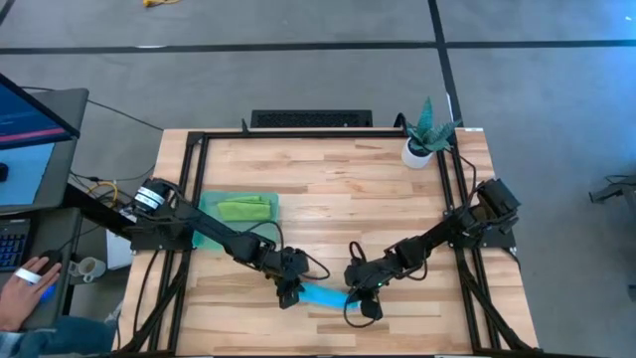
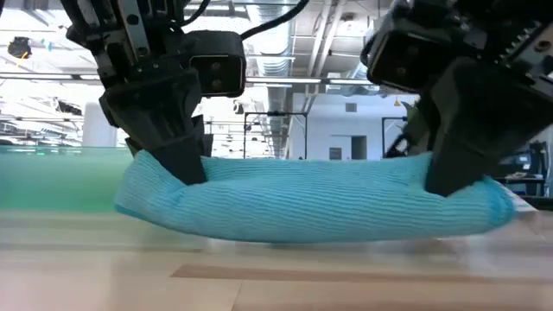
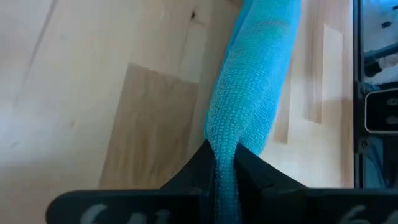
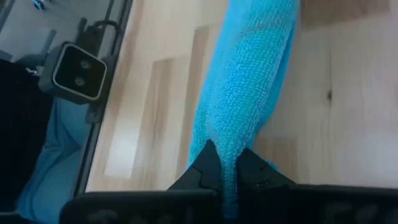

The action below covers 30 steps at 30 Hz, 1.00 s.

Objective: Roll microfiber towels into tight, uniform cylinder then place into a basket
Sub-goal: Put the blue towel into the green bin

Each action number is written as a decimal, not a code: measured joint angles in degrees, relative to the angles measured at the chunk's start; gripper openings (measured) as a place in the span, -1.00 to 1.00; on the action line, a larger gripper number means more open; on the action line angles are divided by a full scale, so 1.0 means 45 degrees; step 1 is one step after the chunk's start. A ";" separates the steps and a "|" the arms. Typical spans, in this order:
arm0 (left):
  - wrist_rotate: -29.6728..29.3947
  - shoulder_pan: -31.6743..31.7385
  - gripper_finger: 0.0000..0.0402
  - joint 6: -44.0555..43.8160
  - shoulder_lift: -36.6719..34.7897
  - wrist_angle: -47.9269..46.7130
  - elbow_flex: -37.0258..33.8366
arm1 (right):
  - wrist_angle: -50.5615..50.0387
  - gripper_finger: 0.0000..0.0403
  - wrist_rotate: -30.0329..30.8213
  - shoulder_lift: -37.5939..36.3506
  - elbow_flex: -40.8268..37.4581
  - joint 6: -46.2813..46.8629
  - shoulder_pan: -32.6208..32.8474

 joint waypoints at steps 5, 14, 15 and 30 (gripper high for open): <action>0.0002 0.0006 -0.93 0.0097 -0.0747 -0.1091 0.0019 | -0.0173 -0.88 0.0015 -0.0005 0.0484 -0.0662 -0.0187; -0.0435 0.0006 -0.93 0.0098 -0.2571 -0.3558 -0.0005 | -0.0483 -0.88 -0.0328 -0.0031 0.1887 -0.2209 -0.1257; -0.0470 0.0006 -0.93 0.0128 -0.2790 -0.3866 -0.0005 | -0.0530 -0.88 -0.0361 -0.0040 0.2059 -0.2474 -0.1339; -0.2218 -0.0093 -0.93 0.0055 -0.6216 -0.9065 0.0010 | -0.0878 -0.88 -0.0064 0.0000 0.3814 -0.4980 -0.3456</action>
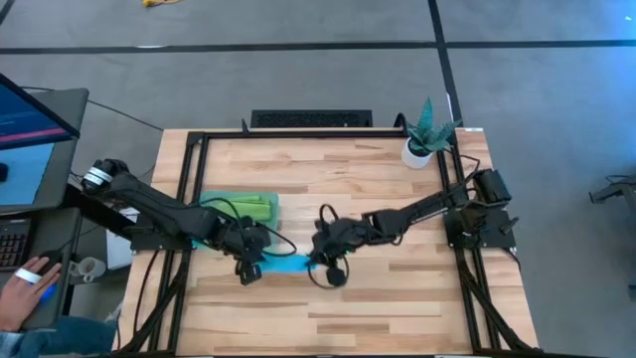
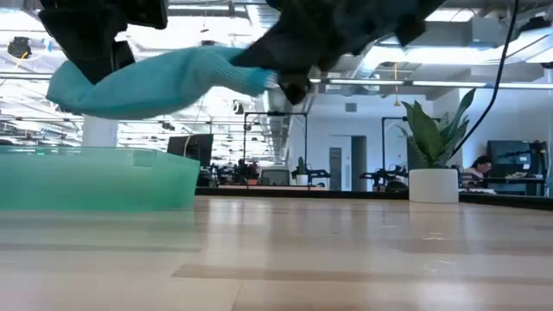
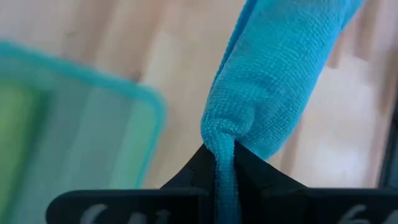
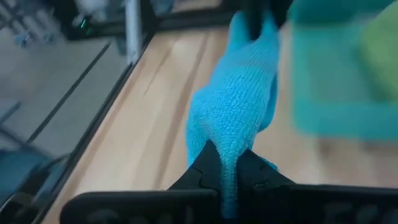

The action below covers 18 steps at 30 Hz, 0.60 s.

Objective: Roll microfiber towels into tight, uniform cylinder then place into a basket
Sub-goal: Put the blue towel into the green bin

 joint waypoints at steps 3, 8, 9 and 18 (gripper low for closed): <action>-0.0676 -0.0161 -0.93 -0.0325 -0.0664 -0.1109 0.0010 | 0.0650 -0.88 0.0046 0.0000 0.0020 -0.0452 -0.0386; -0.1404 -0.0425 -0.93 -0.0488 -0.1849 -0.1848 0.0015 | 0.1132 -0.88 -0.0028 0.0042 0.0025 -0.0637 -0.0818; -0.1590 -0.0436 -0.93 -0.0628 -0.2076 -0.2081 0.0015 | 0.1375 -0.88 -0.0082 0.0279 0.0101 -0.0637 -0.0891; -0.1978 -0.0489 -0.93 -0.2030 -0.3184 -0.4429 -0.0697 | -0.0012 -0.88 -0.1183 0.3187 0.3526 -0.1561 -0.1459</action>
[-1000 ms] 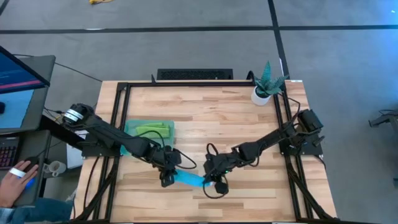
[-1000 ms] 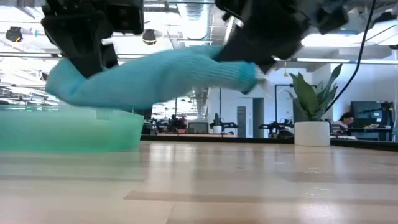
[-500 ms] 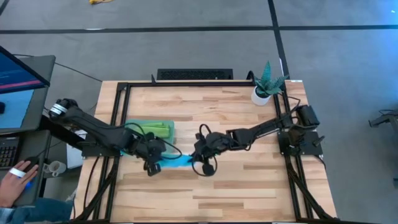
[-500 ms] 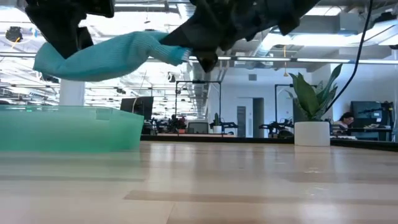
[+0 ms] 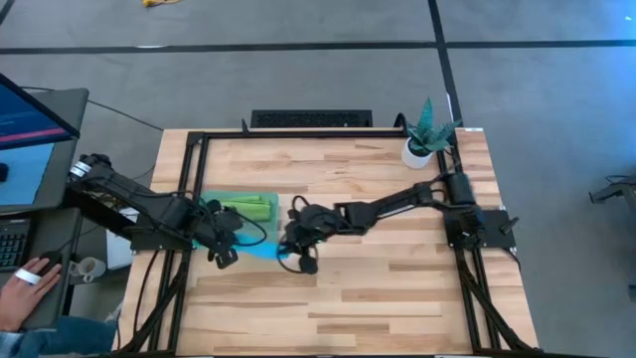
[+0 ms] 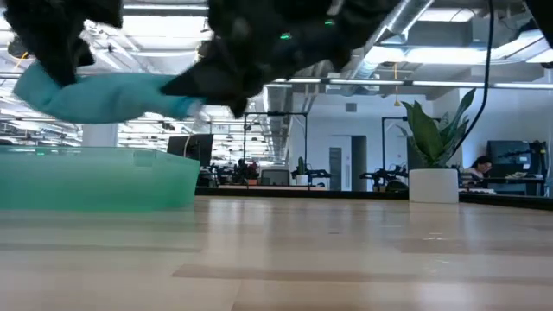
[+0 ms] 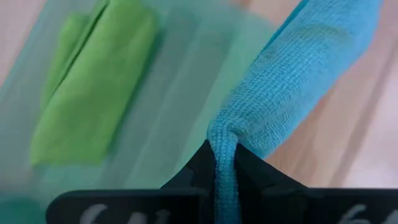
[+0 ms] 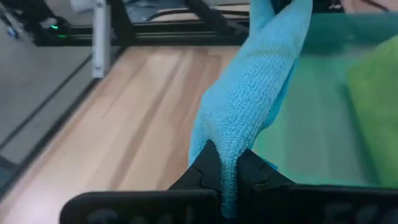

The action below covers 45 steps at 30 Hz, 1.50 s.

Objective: Roll microfiber towels into tight, uniform cylinder then place into a basket
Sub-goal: Put the blue towel into the green bin

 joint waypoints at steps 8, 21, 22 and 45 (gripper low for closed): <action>-0.0259 0.0034 -0.93 -0.1025 -0.1503 -0.1915 -0.0767 | -0.0783 -0.88 -0.0123 0.1613 0.2360 -0.0876 -0.0690; -0.1107 0.0370 -0.93 -0.2809 -0.3779 -0.1799 -0.3423 | -0.1900 -0.88 -0.0232 0.3069 0.4573 -0.1291 -0.1588; -0.1073 0.0396 -0.93 -0.2718 -0.3780 -0.1631 -0.3559 | -0.1971 -0.88 -0.0207 0.3069 0.4558 -0.1289 -0.1650; -0.0820 0.0427 -0.34 -0.2460 -0.3274 -0.0816 -0.3684 | -0.2195 -0.88 -0.0211 0.4016 0.4538 -0.0875 -0.1652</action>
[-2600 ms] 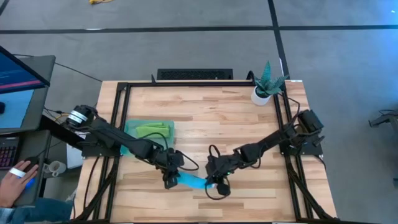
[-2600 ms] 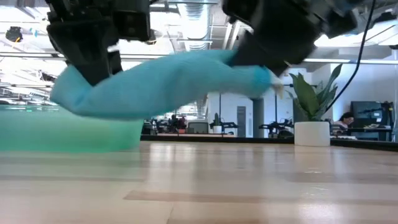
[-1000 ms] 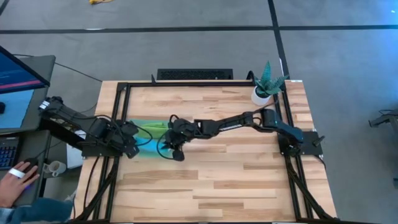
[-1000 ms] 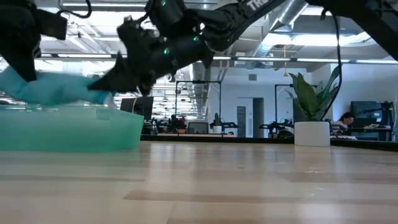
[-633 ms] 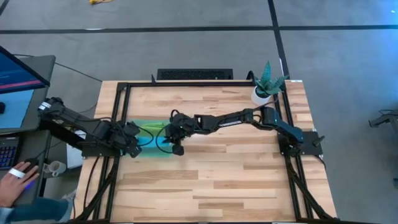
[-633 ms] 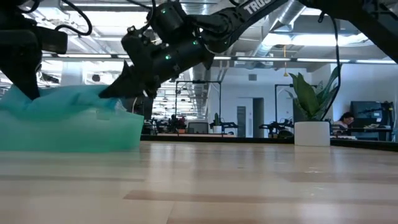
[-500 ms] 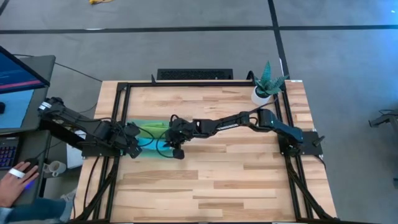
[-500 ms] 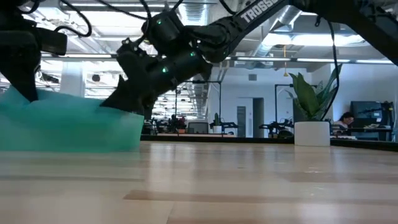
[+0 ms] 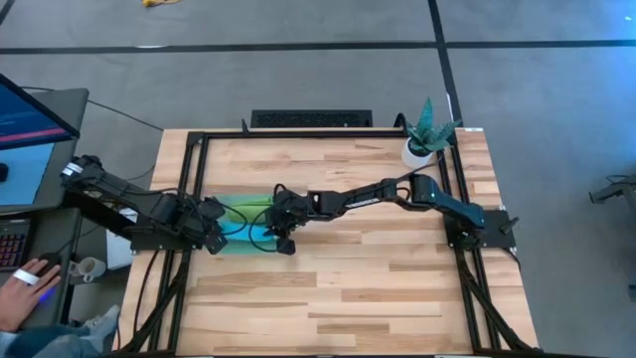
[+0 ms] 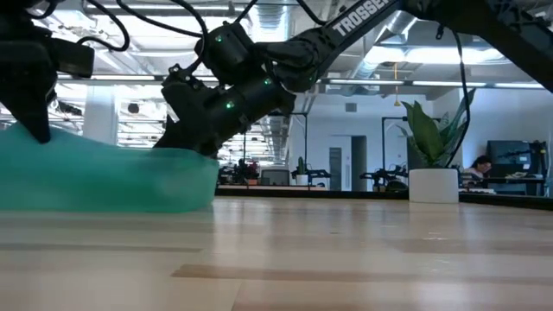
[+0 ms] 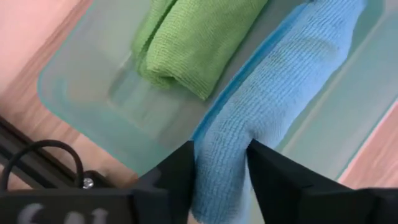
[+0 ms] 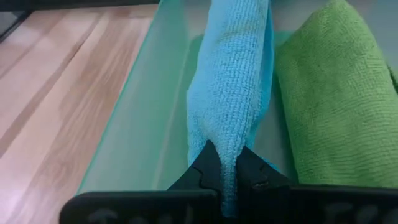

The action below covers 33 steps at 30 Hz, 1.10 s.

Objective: Roll microfiber towels into tight, uniform cylinder then place into a basket
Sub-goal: Put the blue towel into the green bin, then return to Home Position

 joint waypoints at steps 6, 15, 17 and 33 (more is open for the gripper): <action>0.0444 0.0005 -0.18 0.0244 -0.0019 -0.0063 0.0367 | -0.0500 -0.88 0.0019 -0.0015 0.0009 -0.0035 0.0000; -0.0716 0.0005 -0.17 0.0527 -0.0024 -0.0883 0.2177 | -0.1645 -0.82 0.0035 -0.0015 0.0680 0.0041 0.0000; -0.0863 0.0005 -0.17 0.0568 -0.0024 -0.0871 0.2381 | -0.1677 -0.73 0.0056 -0.0005 0.0680 0.0043 0.0012; -0.1133 0.0005 -0.17 0.0733 -0.0025 -0.0871 0.2443 | -0.3239 0.23 -0.0280 -0.1253 0.0698 0.0461 -0.0024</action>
